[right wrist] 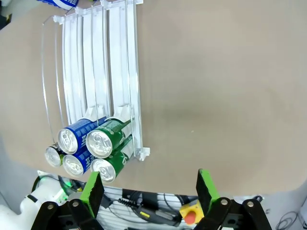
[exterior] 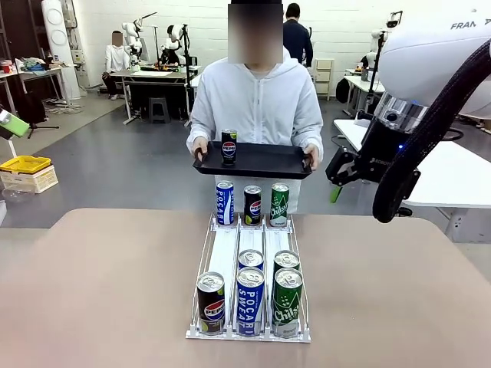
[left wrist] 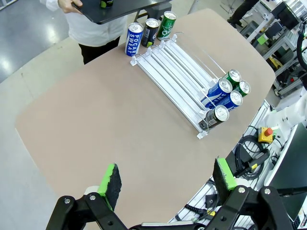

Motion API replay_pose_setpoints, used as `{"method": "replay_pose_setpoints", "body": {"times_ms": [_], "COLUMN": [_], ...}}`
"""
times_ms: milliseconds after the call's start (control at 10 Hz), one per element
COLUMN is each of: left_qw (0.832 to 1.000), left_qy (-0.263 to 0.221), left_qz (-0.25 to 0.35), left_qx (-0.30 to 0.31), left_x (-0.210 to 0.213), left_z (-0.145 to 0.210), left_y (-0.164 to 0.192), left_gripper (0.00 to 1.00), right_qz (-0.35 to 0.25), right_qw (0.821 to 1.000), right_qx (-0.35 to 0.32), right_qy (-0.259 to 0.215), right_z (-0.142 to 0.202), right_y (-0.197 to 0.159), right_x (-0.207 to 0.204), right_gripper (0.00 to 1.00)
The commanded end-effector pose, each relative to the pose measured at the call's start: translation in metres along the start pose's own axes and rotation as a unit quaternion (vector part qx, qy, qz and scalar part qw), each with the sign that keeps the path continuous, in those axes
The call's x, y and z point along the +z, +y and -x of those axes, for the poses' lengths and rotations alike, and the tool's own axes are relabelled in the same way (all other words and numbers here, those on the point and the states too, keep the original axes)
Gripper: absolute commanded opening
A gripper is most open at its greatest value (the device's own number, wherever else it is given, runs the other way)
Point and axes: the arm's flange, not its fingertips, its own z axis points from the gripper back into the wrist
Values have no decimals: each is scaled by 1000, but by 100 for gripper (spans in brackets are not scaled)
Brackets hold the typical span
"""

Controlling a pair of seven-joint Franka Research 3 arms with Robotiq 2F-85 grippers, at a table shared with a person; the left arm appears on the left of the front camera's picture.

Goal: Retrieve and hand over the desired beverage to the person.
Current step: Pick up another can of the same type that the person held from the Automatic Can Dispenser.

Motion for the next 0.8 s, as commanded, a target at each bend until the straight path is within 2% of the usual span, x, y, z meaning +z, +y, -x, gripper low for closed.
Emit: {"method": "replay_pose_setpoints", "body": {"times_ms": [0,100,400,700], "left_qw": [1000,1000,1000,1000], "left_qy": [-7,-7,-7,-7], "left_qz": [3,3,3,3], "left_qx": [-4,-4,-4,-4], "left_x": [0,0,0,0], "left_z": [-1,-1,-1,-1], "left_y": [1,1,1,1], "left_gripper": [100,100,100,100], "right_qz": [5,0,13,41], "right_qw": [1000,1000,999,999], "right_qx": [-1,0,41,15], "right_qy": [0,0,22,32], "right_z": [2,0,35,84], "right_y": [-1,0,25,57], "right_x": [-1,0,-18,-47], "right_gripper": [100,100,100,100]}}
